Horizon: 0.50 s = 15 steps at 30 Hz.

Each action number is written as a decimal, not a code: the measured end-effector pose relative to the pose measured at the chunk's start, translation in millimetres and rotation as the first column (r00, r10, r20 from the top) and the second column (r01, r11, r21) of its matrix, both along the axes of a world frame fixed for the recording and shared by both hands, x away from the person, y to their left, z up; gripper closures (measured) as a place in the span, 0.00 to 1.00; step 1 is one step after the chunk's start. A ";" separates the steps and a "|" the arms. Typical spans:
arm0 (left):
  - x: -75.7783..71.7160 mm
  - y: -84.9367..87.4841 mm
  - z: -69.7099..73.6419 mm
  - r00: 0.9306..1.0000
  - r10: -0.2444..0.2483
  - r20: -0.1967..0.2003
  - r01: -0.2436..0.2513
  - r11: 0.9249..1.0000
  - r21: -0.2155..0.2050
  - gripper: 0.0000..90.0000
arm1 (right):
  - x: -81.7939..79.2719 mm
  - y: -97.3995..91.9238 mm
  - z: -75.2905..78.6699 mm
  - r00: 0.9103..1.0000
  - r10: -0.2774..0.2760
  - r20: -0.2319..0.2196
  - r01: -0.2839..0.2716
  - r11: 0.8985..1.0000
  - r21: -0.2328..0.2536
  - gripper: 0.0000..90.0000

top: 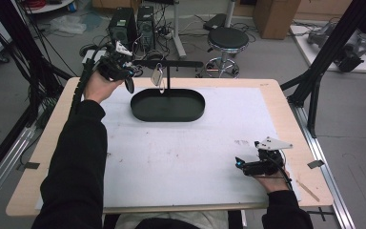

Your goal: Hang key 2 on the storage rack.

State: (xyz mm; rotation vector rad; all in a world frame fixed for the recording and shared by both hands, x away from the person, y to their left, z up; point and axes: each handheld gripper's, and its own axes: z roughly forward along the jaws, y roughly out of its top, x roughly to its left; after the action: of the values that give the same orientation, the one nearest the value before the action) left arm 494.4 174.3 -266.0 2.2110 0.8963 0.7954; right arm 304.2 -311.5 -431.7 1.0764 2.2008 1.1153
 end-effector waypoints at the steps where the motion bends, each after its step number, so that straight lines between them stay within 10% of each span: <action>1: 0.4 0.3 -3.4 1.000 0.001 -0.006 -0.001 1.000 -0.002 0.95 | 0.0 0.0 0.0 1.000 0.000 0.000 0.000 1.000 0.000 0.01; 8: -3.1 0.1 -19.5 1.000 0.018 0.007 -0.018 1.000 -0.018 0.95 | -0.1 -0.4 -0.7 1.000 -0.002 -0.003 0.002 1.000 -0.004 0.01; 15: -1.4 -12.2 -31.8 0.993 0.084 0.086 -0.090 0.994 0.069 0.95 | -1.0 0.4 -0.3 1.000 -0.002 -0.005 0.002 1.000 -0.002 0.01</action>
State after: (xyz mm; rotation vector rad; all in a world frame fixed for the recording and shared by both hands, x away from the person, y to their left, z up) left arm 492.9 162.1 -297.7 2.1956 0.9420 0.9683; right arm 303.2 -311.0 -432.0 1.0815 2.2038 1.1109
